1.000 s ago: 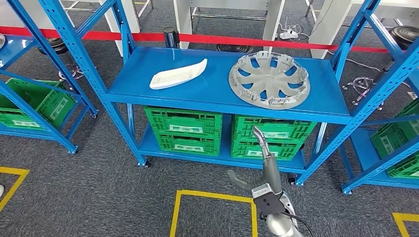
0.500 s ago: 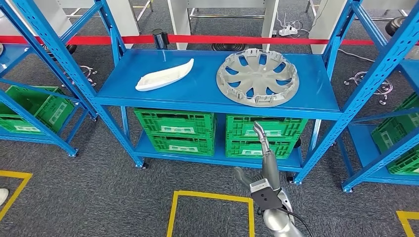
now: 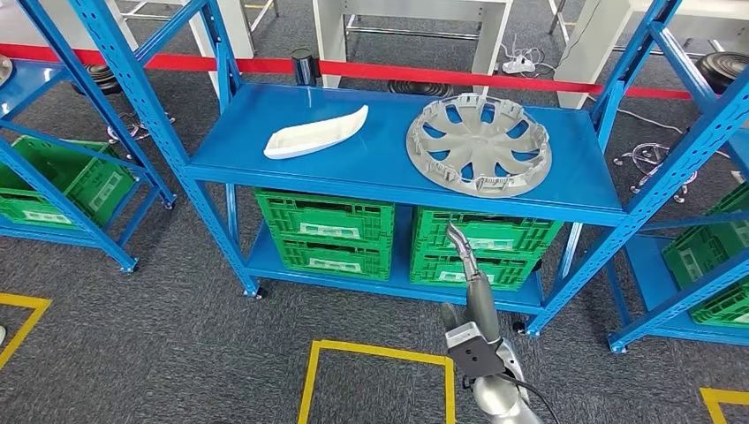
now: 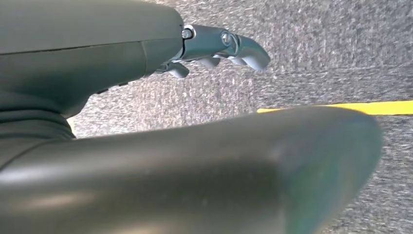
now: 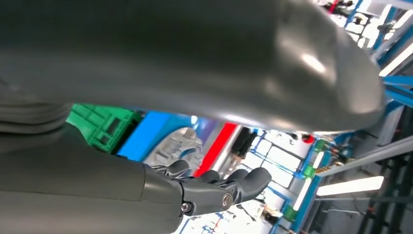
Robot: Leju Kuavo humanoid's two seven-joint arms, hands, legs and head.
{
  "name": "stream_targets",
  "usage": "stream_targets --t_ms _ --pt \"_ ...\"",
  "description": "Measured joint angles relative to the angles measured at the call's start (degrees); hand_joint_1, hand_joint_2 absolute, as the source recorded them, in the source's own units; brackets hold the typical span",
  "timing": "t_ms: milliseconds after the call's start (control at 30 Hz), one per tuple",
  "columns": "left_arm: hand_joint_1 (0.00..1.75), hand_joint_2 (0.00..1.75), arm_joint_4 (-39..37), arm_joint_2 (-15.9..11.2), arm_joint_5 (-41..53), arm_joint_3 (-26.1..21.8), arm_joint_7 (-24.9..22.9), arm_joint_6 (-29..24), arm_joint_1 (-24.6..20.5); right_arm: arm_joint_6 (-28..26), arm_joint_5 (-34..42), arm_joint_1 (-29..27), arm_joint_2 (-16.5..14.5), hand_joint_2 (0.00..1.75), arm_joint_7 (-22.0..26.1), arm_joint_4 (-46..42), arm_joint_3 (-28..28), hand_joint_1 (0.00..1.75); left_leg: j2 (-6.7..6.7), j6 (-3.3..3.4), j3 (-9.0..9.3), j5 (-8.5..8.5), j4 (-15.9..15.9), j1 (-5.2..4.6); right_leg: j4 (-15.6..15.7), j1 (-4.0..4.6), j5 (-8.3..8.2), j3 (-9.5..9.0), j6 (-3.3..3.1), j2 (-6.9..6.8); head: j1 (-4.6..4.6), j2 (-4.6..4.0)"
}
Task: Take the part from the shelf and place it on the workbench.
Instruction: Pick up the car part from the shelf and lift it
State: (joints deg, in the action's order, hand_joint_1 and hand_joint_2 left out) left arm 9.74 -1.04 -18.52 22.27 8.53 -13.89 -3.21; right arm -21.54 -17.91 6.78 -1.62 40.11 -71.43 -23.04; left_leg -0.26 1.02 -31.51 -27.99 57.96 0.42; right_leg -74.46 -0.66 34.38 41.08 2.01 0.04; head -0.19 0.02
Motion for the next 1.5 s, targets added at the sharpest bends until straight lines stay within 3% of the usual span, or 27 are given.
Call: stream_targets --t_ms 33,67,133,200,300,367,467,500,533,567,633,700,767,867,900,967,1000,1033,1067,1100,1133,1200,1267,1367,1433,1500 --pt "0.0 0.0 0.0 0.0 0.0 0.0 0.0 0.0 0.0 0.0 0.0 -0.3 0.0 0.0 0.0 0.0 0.1 0.0 -0.01 -0.04 0.0 -0.04 0.0 0.0 -0.1 0.0 -0.5 0.28 -0.02 0.0 0.07 0.0" --pt "0.0 0.0 0.0 0.1 0.0 0.0 0.0 0.0 0.0 0.1 0.0 -0.4 0.0 0.0 0.0 0.0 0.3 0.0 -0.03 -0.14 0.05 -0.12 0.1 0.02 2.1 -0.03 -2.07 -0.59 -0.08 -0.01 0.13 0.0" --pt "0.0 0.0 -0.1 0.2 0.0 0.0 0.0 0.1 0.0 0.2 -0.1 -0.5 0.0 0.87 0.0 0.0 0.4 0.0 -0.04 -0.52 0.21 -0.39 0.3 0.02 9.9 -0.05 -5.87 -4.11 -0.24 -0.03 0.25 0.0" --pt "0.0 0.0 -0.1 0.2 -0.1 0.0 0.0 0.1 0.0 0.3 -0.1 -0.5 0.0 1.75 0.0 0.0 0.5 0.0 -0.04 -1.15 0.2 -0.67 0.3 -0.09 14.6 0.16 -6.55 -6.12 -1.02 -0.04 0.37 0.0" --pt "0.0 0.0 -0.1 0.2 -0.1 0.0 0.0 0.1 0.0 0.5 0.0 -0.6 0.0 1.75 0.0 0.0 0.7 0.0 0.0 -2.32 0.45 -0.6 1.0 -0.16 15.3 0.17 -6.95 -6.6 -2.54 -0.01 0.33 0.0" --pt "0.0 0.0 -0.1 0.3 0.0 0.0 0.0 0.1 -0.1 0.6 0.1 -0.6 -0.1 1.75 0.0 -0.1 0.8 0.0 0.06 -2.86 -0.3 -1.95 3.2 -0.07 15.4 0.03 -7.05 -7.31 -3.19 -0.06 0.09 0.0" --pt "0.0 0.0 -0.1 0.3 0.0 0.0 0.0 0.1 -0.2 1.0 0.1 -0.6 -0.3 1.75 0.0 -0.1 0.9 0.0 0.1 -3.49 -5.53 -6.42 12.5 0.08 15.4 0.07 -6.74 -7.69 -3.67 -0.07 -0.33 0.0" --pt "0.0 0.0 -0.1 0.3 0.0 0.0 0.0 0.1 -0.2 1.0 0.1 -0.7 -0.3 1.75 0.0 -0.1 1.0 0.0 0.1 -3.65 -7.18 -6.94 14.9 0.11 15.4 0.1 -6.6 -7.77 -3.7 -0.03 -0.38 0.0" --pt "0.0 0.0 -0.1 0.3 0.0 0.1 0.0 0.1 -0.1 1.1 0.1 -0.7 -0.3 1.75 0.0 -0.1 1.1 0.0 0.1 -3.72 -8.04 -6.42 15.5 0.13 15.4 0.11 -6.42 -7.9 -3.68 0.02 -0.44 0.0" --pt "0.0 0.0 -0.1 0.3 0.0 0.1 0.0 0.1 0.0 1.2 0.1 -0.8 -0.3 1.75 0.0 -0.1 1.2 0.0 0.11 -3.69 -7.8 -4.79 13.9 0.16 15.4 0.11 -6.21 -8.13 -3.6 0.07 -0.52 0.0" --pt "0.0 0.0 -0.1 0.3 -0.3 0.2 0.0 0.0 0.0 1.2 0.0 -0.8 -0.3 1.75 0.0 -0.1 1.4 0.0 0.14 -3.3 -5.12 -0.27 6.7 0.14 15.3 0.11 -5.72 -8.82 -3.27 0.1 -0.67 0.0" --pt "0.0 0.0 -0.1 0.3 -0.5 0.2 0.0 0.0 -0.1 1.2 -0.1 -0.8 -0.4 1.75 0.0 -0.1 1.5 0.0 0.27 -2.58 -3.2 0.94 1.6 -0.13 15.4 0.17 -5.34 -9.22 -2.72 0.06 -0.73 0.0" --pt "0.0 0.0 -0.1 0.3 -0.6 0.2 0.0 0.0 0.0 1.3 -0.1 -0.8 -0.5 1.75 0.0 -0.2 1.5 0.0 0.33 -1.73 -2.99 0.64 1.1 -0.44 15.5 0.21 -5.05 -9.32 -2.01 0.03 -0.74 0.0" --pt "0.0 0.0 -0.2 0.3 -0.5 0.3 0.0 0.0 0.0 1.3 -0.2 -0.8 -0.5 1.75 0.0 -0.4 1.7 0.0 0.29 -0.62 -2.1 1.55 0.4 -0.06 13.9 0.3 -3.75 -9.07 -0.97 -0.02 -0.52 0.0" --pt "0.0 0.0 -0.2 0.3 -0.5 0.3 0.0 0.0 -0.1 1.4 -0.2 -0.7 -0.5 1.75 0.0 -0.4 1.8 0.0 0.31 -0.27 -1.79 1.54 0.2 0.07 11.5 0.32 -2.57 -7.88 -0.73 -0.03 -0.37 0.0" --pt "0.0 0.0 -0.2 0.3 -0.5 0.3 0.0 -0.1 -0.2 1.5 -0.1 -0.9 -0.5 1.75 0.0 -0.4 1.9 0.0 0.3 0.23 -1.57 1.21 0.2 -0.05 4.1 0.28 0.28 -3.48 -0.53 -0.01 -0.05 0.0" --pt "0.0 0.0 -0.2 0.3 -0.5 0.3 0.0 -0.1 -0.2 1.5 -0.1 -1.1 -0.5 1.75 0.0 -0.4 1.9 0.0 0.26 0.35 -1.47 1.0 0.2 -0.13 1.0 0.27 0.96 -1.32 -0.5 -0.01 0.02 0.0" --pt "0.0 0.0 -0.2 0.3 -0.5 0.3 0.0 -0.1 -0.1 1.5 -0.1 -1.2 -0.5 1.75 0.0 -0.4 2.0 0.0 0.2 0.38 -1.3 0.76 0.2 -0.2 -0.4 0.27 0.56 0.06 -0.53 -0.01 0.07 0.0" --pt "0.0 0.0 -0.2 0.3 -0.5 0.3 0.0 -0.1 -0.1 1.5 -0.1 -1.3 -0.5 1.75 0.0 -0.4 2.0 0.0 0.11 0.34 -1.03 0.48 0.3 -0.25 0.5 0.28 -1.01 0.3 -0.62 -0.01 0.1 0.0" --pt "0.0 0.0 -0.2 0.3 -0.5 0.3 0.0 -0.1 -0.1 1.5 -0.1 -1.4 -0.5 1.75 0.0 -0.4 2.0 0.0 0.04 0.25 -0.65 0.16 0.3 -0.28 3.5 0.3 -3.41 -0.65 -0.79 -0.01 0.14 0.0" --pt "0.0 0.0 -0.2 0.3 -0.5 0.3 0.0 -0.1 -0.1 1.5 -0.1 -1.4 -0.5 1.75 0.0 -0.4 2.0 0.0 -0.02 0.12 -0.27 -0.19 0.4 -0.29 7.7 0.35 -5.9 -2.3 -1.04 -0.02 0.2 0.0" --pt "0.0 0.0 -0.2 0.3 -0.5 0.3 0.0 -0.1 -0.1 1.5 -0.1 -1.3 -0.5 1.75 0.0 -0.4 2.0 0.0 -0.09 -0.36 0.2 -0.91 0.5 -0.48 14.0 0.57 -8.43 -5.02 -1.55 -0.03 0.29 0.0" --pt "0.0 0.0 -0.2 0.3 -0.5 0.3 0.0 -0.1 -0.2 1.5 -0.1 -1.3 -0.5 1.75 0.0 -0.4 2.1 0.0 -0.1 -0.98 0.4 -1.35 0.3 -0.55 15.4 0.8 -8.23 -5.64 -2.05 0.0 0.28 0.0" --pt "0.0 0.0 -0.2 0.2 -0.5 0.3 0.0 -0.1 -0.3 1.6 -0.1 -1.2 -0.6 1.75 0.0 -0.5 2.1 0.0 -0.02 -2.02 0.55 -2.19 1.2 -0.47 16.0 0.46 -8.04 -6.4 -2.94 0.07 0.13 0.0" --pt "0.0 0.0 -0.2 0.2 -0.5 0.4 0.0 -0.2 -0.3 1.8 -0.1 -1.1 -0.6 1.75 0.0 -0.5 2.1 0.0 0.01 -2.76 -2.01 -4.56 6.5 -0.26 16.3 0.19 -7.73 -7.19 -3.39 0.01 -0.25 0.0" --pt "0.0 0.0 -0.2 0.2 -0.5 0.4 -0.1 -0.3 -0.3 2.0 0.0 -1.1 -0.6 1.75 0.0 -0.5 2.1 0.0 0.02 -3.38 -6.58 -7.13 14.2 0.04 16.3 0.16 -7.17 -7.77 -3.52 0.0 -0.52 0.0"
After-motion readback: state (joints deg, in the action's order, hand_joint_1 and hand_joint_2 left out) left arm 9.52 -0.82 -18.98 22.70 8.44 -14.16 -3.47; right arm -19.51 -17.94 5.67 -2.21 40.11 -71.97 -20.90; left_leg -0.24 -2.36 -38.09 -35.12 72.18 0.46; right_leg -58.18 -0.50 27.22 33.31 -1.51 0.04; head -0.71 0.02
